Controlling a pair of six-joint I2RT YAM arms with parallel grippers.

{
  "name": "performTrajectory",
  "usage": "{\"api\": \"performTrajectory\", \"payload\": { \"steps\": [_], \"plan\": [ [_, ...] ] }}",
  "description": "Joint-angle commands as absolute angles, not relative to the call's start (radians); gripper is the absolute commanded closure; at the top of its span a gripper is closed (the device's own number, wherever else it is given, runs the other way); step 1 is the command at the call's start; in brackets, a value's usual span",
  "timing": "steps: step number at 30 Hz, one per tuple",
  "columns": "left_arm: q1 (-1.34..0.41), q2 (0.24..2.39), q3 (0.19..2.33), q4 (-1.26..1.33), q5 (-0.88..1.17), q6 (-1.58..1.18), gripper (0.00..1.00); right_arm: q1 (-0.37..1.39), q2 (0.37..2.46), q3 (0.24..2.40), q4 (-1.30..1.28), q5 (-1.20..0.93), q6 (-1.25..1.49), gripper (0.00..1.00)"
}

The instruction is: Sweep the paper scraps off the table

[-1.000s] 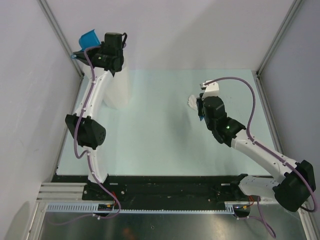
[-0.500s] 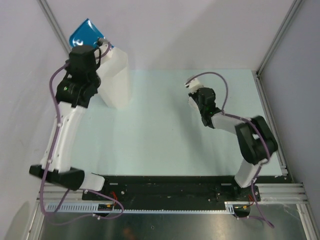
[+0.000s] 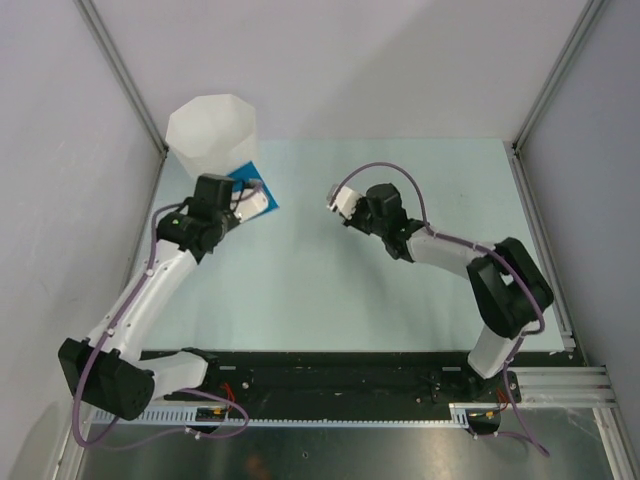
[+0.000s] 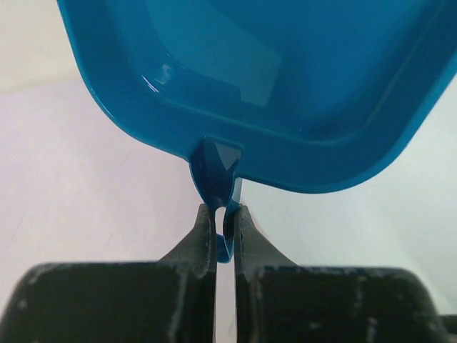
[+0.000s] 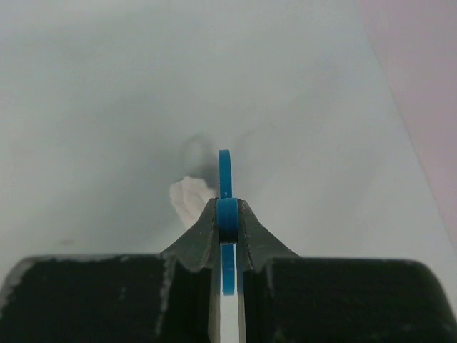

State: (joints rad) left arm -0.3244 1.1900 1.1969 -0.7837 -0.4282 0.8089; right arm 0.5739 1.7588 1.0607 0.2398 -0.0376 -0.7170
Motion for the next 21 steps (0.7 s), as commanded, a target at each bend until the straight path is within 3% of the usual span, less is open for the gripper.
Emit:
{"api": "performTrajectory", "payload": {
  "steps": [1,12,21],
  "plan": [
    [-0.406,1.175,1.113,-0.814,-0.308,0.750,1.00,0.656,1.628,1.029,0.090,-0.137,-0.509,1.00],
    [-0.555,1.390,0.988,-0.827,-0.158,0.699,1.00,0.586,1.330,1.026,0.014,0.204,-0.089,1.00],
    [-0.578,1.735,1.173,-0.825,-0.163,0.692,1.00,0.509,1.448,1.028,-0.115,0.342,0.241,1.00]
  ]
}}
